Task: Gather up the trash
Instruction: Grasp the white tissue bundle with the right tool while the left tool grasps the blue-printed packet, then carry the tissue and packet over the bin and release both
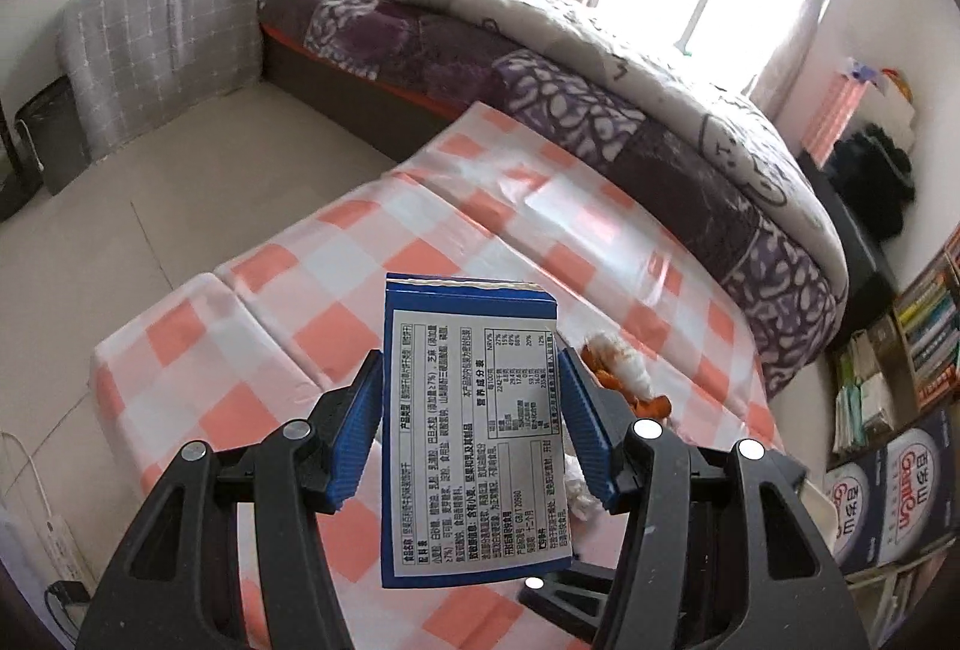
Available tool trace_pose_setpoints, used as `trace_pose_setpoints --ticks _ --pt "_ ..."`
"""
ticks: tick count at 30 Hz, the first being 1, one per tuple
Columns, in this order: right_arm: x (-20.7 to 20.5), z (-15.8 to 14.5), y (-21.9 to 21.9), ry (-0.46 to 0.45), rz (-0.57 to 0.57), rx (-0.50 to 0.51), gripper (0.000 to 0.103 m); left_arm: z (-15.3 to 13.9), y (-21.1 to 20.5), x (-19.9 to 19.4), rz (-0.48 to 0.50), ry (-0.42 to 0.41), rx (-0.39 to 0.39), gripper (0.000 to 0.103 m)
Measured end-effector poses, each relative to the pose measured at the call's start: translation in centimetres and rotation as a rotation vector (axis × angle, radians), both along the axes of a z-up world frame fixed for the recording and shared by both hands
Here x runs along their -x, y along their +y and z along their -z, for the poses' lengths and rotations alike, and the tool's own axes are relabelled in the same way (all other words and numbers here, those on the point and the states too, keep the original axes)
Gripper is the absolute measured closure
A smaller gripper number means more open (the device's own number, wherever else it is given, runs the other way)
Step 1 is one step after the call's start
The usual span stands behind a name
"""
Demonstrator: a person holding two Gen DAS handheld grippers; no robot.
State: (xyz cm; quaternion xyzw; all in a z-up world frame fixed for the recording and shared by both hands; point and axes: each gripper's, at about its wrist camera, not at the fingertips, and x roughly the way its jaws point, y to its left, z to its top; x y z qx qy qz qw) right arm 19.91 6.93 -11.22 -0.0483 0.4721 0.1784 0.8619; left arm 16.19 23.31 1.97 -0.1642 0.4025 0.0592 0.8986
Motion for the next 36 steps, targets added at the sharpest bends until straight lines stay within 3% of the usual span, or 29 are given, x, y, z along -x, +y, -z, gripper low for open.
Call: trace_pose_setpoints --ticks 2,3,4,7,17,36 --pt "-0.3 0.6 0.3 0.010 -0.004 0.011 0.033 0.1 0.3 -0.1 0.000 0.004 -0.001 0.046" --pt "-0.5 0.9 0.4 0.027 -0.003 0.021 0.058 0.2 0.4 -0.1 -0.001 0.009 0.000 0.046" --pt "-0.5 1.1 0.4 0.041 0.003 0.021 0.063 0.2 0.4 -0.1 -0.004 0.014 0.001 0.046" --pt "-0.5 0.5 -0.6 0.036 0.039 -0.036 0.064 0.4 0.7 -0.2 -0.019 0.013 0.009 0.046" --pt "1.1 -6.8 -4.7 -0.137 0.125 -0.150 0.064 -1.0 -0.8 0.2 -0.015 -0.046 -0.015 0.046" --pt "3.6 -10.0 -14.4 -0.176 0.280 -0.120 0.064 -0.3 -10.4 -0.8 0.161 -0.042 -0.084 0.046"
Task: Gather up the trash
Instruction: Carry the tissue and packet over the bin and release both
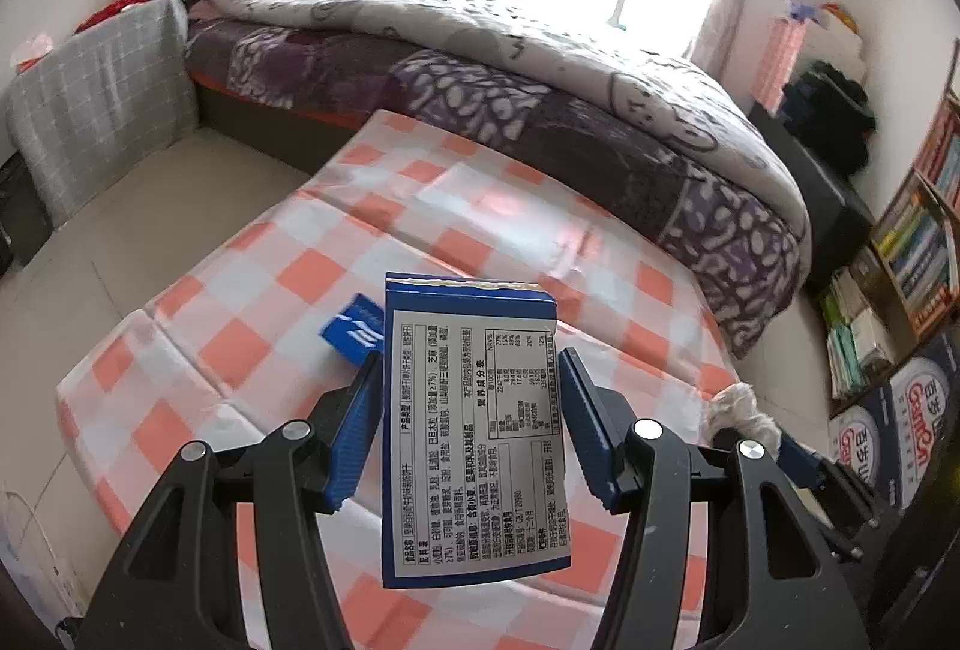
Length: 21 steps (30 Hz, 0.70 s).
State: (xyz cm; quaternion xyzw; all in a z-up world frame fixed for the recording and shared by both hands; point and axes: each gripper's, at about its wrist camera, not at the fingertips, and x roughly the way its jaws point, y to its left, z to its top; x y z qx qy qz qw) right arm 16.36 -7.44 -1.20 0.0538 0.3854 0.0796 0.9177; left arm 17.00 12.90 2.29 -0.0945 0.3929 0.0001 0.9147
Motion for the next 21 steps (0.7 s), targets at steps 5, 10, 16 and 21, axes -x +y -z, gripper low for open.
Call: trace_pose_setpoints --ticks 5,10,16,21 --pt "0.7 -0.5 -3.0 0.002 0.058 -0.002 0.063 0.1 -2.9 -0.1 0.045 -0.005 -0.010 0.046" --pt "1.5 -1.0 -6.6 0.004 0.131 -0.014 0.063 0.2 -5.6 0.0 0.087 -0.012 -0.021 0.046" --pt "2.6 -1.4 -11.0 0.020 0.220 -0.023 0.063 0.5 -8.8 0.2 0.148 -0.017 -0.029 0.046" --pt "3.7 -1.3 -15.2 0.051 0.314 -0.037 0.063 0.9 -11.7 0.5 0.201 -0.020 -0.038 0.046"
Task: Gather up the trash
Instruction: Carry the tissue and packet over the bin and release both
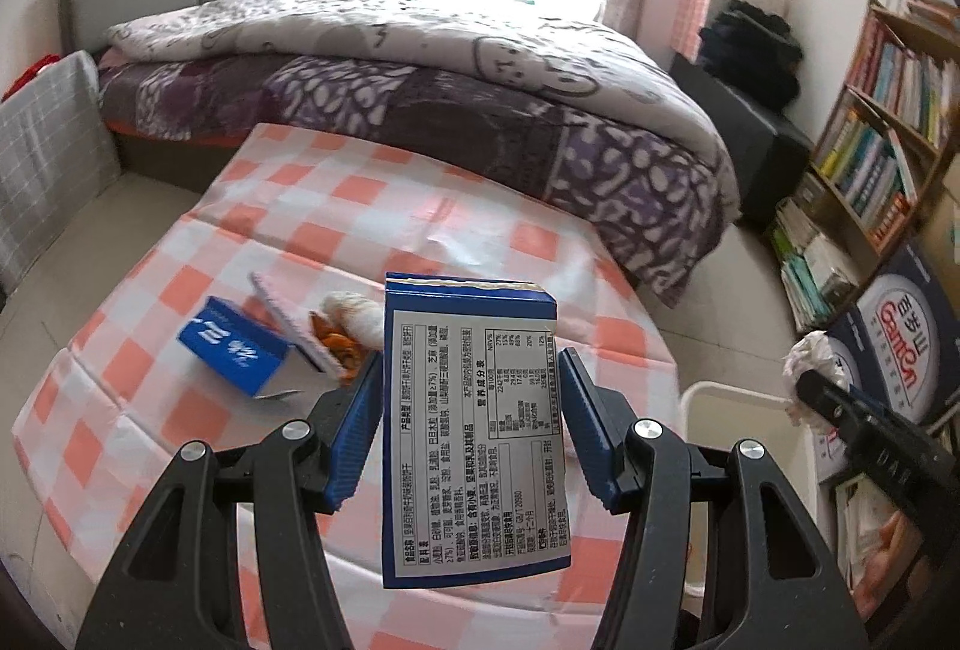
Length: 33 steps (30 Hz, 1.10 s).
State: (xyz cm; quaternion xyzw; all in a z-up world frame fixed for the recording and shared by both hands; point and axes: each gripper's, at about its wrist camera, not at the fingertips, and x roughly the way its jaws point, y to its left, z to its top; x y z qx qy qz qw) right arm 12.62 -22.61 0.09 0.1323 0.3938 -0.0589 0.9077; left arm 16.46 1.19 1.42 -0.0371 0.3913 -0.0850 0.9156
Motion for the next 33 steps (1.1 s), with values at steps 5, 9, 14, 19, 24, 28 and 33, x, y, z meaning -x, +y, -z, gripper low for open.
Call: trace_pose_setpoints --ticks 5,9,14,19,24,28,33 --pt "1.2 0.2 -3.6 0.019 0.076 -0.025 0.060 0.6 -3.1 0.4 0.062 0.007 -0.003 0.046" --pt "2.2 -0.1 -6.0 0.003 0.144 -0.016 0.037 1.1 -6.0 1.0 0.129 0.007 -0.010 0.046" --pt "3.8 -0.8 -9.0 -0.028 0.233 -0.012 0.023 1.7 -9.7 2.0 0.217 0.011 -0.021 0.046" --pt "4.6 -0.8 -11.0 -0.029 0.278 -0.020 0.017 3.0 -13.2 2.8 0.291 0.020 -0.054 0.046" --pt "5.7 -0.8 -12.8 -0.030 0.315 -0.022 0.013 4.4 -16.1 3.3 0.348 0.049 -0.056 0.046" --pt "6.2 -0.5 -14.1 -0.021 0.345 -0.029 0.011 5.2 -18.3 3.9 0.392 0.064 -0.062 0.045" --pt "6.5 -0.4 -15.2 -0.020 0.368 -0.062 0.008 6.1 -20.0 4.1 0.445 0.102 -0.056 0.028"
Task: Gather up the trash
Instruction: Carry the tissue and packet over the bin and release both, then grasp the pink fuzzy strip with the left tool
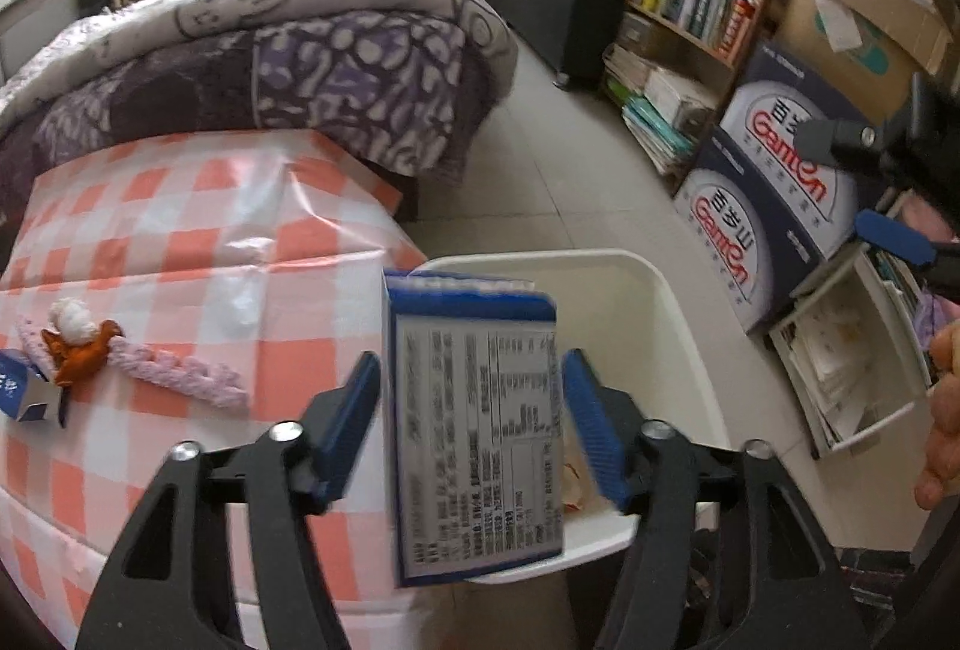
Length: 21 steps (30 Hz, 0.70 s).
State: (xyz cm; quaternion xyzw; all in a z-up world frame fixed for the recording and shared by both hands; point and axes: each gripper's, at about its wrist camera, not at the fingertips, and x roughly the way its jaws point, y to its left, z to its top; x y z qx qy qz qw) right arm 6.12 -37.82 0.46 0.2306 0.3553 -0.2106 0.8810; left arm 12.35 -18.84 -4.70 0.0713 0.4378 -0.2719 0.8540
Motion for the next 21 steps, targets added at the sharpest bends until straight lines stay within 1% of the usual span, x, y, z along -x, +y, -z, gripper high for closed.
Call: trace_pose_setpoints --ticks 2,4,5,8,10,11,13,15,17,18,21 --pt "0.0 0.1 0.0 0.003 0.001 -0.008 0.007 0.1 0.4 -0.6 -0.043 -0.015 -0.014 0.016" --pt "-0.1 0.3 0.0 0.012 -0.005 -0.025 0.007 0.6 1.7 -2.1 -0.133 0.009 -0.030 0.015" --pt "-0.2 0.5 0.0 0.017 -0.012 -0.040 0.007 1.1 2.6 -3.2 -0.196 0.040 -0.033 0.015" --pt "-0.6 0.8 0.2 0.026 -0.028 -0.064 0.007 3.3 6.6 -6.7 -0.450 0.131 -0.053 0.015" --pt "-0.8 0.8 0.4 0.030 -0.034 -0.068 0.007 4.6 9.4 -8.8 -0.610 0.155 -0.067 0.015" --pt "-1.0 0.9 0.6 0.034 -0.041 -0.071 0.007 5.4 10.6 -9.7 -0.678 0.167 -0.070 0.015" --pt "-1.3 1.0 0.9 0.041 -0.053 -0.077 0.007 7.1 12.5 -11.2 -0.767 0.209 -0.078 0.015" --pt "-1.7 1.1 1.3 0.048 -0.069 -0.081 0.007 8.7 13.6 -12.2 -0.813 0.250 -0.090 0.015" --pt "-2.1 1.2 1.7 0.057 -0.079 -0.074 0.007 9.8 13.8 -12.9 -0.817 0.275 -0.087 0.015" --pt "-2.4 1.3 2.0 0.062 -0.084 -0.068 0.007 10.0 13.4 -12.9 -0.808 0.257 -0.105 0.014" --pt "-2.9 1.4 2.6 0.074 -0.094 -0.066 0.007 10.1 11.6 -12.8 -0.694 0.210 -0.150 0.014"
